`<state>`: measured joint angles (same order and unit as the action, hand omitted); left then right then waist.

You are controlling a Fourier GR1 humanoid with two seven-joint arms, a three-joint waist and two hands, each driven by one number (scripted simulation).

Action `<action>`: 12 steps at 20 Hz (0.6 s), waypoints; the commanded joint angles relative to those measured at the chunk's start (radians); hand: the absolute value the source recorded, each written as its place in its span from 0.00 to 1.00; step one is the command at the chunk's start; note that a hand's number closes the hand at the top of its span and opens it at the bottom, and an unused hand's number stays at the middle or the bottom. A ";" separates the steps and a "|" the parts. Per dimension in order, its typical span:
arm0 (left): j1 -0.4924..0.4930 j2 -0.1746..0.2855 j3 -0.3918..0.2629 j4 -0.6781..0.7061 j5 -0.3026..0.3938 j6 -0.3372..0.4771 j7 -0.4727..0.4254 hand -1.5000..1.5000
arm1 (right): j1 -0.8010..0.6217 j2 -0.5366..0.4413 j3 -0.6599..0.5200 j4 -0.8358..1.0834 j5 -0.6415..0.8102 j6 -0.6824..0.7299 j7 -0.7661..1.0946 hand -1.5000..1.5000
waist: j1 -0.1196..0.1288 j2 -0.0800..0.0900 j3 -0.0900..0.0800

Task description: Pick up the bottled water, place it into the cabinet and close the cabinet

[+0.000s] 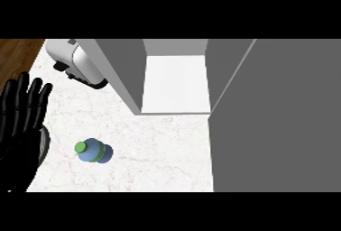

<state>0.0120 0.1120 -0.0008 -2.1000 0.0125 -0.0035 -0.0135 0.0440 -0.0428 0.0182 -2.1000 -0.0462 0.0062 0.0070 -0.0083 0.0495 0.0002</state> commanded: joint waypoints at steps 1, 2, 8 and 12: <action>0.001 -0.019 -0.028 0.012 -0.046 0.024 0.029 0.00 | 0.001 -0.044 -0.069 -0.020 -0.066 0.032 0.039 0.00 | 0.005 -0.050 0.000; -0.012 -0.038 -0.076 -0.027 -0.120 0.064 0.060 0.00 | 0.036 -0.038 -0.032 0.064 -0.008 0.064 -0.095 0.00 | 0.006 -0.049 0.001; 0.087 -0.110 -0.173 0.035 -0.044 0.369 0.221 0.00 | 0.146 0.026 0.058 -0.027 -0.191 0.101 0.091 0.00 | -0.003 -0.045 -0.002; 0.147 -0.111 -0.372 -0.015 -0.102 0.559 0.250 0.00 | 0.229 0.016 0.082 -0.123 -0.254 0.107 0.182 0.00 | -0.003 -0.055 0.000</action>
<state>0.1031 0.0102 -0.2460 -2.0976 -0.0872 0.3887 0.1847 0.1981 -0.0416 0.0628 -2.1692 -0.2305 0.1014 0.1137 -0.0109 0.0006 -0.0001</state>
